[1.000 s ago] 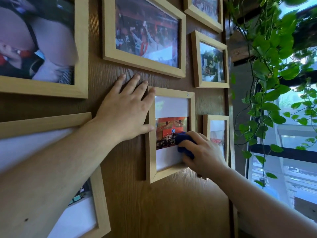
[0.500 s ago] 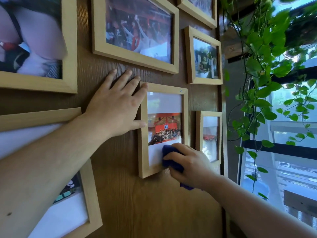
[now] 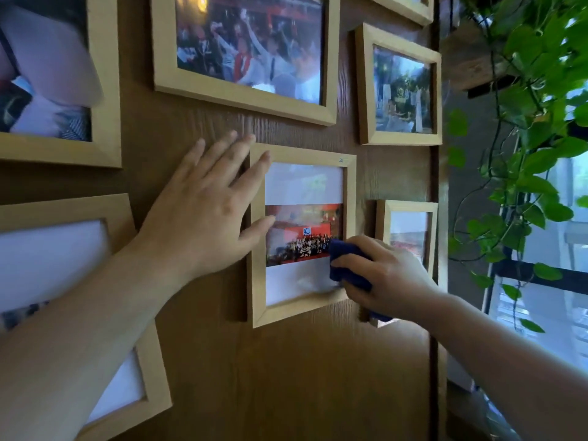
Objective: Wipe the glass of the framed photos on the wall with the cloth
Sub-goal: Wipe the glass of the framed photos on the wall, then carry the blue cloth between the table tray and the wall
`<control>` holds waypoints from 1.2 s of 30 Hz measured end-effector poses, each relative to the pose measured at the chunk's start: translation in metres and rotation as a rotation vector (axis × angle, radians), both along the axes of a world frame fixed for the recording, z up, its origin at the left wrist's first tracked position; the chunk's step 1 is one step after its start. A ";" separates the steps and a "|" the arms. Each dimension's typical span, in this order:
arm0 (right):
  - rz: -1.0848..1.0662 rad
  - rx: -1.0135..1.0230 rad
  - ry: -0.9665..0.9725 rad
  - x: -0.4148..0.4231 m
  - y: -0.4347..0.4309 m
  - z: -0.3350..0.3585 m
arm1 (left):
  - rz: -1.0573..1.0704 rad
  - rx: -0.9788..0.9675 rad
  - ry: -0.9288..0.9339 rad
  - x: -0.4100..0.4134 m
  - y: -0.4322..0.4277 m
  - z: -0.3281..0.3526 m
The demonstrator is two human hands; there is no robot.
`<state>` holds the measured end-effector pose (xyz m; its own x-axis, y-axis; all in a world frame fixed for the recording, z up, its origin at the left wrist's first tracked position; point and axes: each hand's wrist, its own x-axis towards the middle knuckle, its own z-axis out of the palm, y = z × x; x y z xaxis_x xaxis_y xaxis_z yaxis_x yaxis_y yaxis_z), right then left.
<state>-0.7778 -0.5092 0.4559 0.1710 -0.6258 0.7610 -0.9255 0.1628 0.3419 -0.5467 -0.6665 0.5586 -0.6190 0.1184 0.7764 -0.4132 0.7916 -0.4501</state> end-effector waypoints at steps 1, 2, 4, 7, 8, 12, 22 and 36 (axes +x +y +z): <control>0.009 -0.001 0.012 -0.003 0.001 0.003 | -0.008 -0.015 -0.011 -0.002 0.003 -0.007; 0.015 0.000 0.019 -0.006 0.002 0.005 | -0.008 -0.027 -0.032 -0.006 0.006 -0.015; 0.017 -0.001 0.024 -0.010 0.004 0.008 | 0.007 -0.036 -0.086 -0.015 0.011 -0.030; 0.010 -0.020 0.029 -0.017 0.010 0.006 | 0.045 -0.041 -0.153 -0.029 0.016 -0.048; 0.003 -0.025 0.029 -0.018 0.012 0.006 | 0.056 -0.041 -0.157 -0.031 0.017 -0.050; -0.087 -0.024 0.044 -0.017 0.024 0.001 | 0.040 -0.055 -0.148 -0.038 0.023 -0.056; -0.382 0.031 0.007 0.052 0.066 -0.019 | -0.238 -0.053 -0.220 -0.030 0.031 -0.086; -0.911 0.096 -0.216 0.219 0.212 -0.082 | -0.773 0.061 -0.468 -0.012 0.139 -0.160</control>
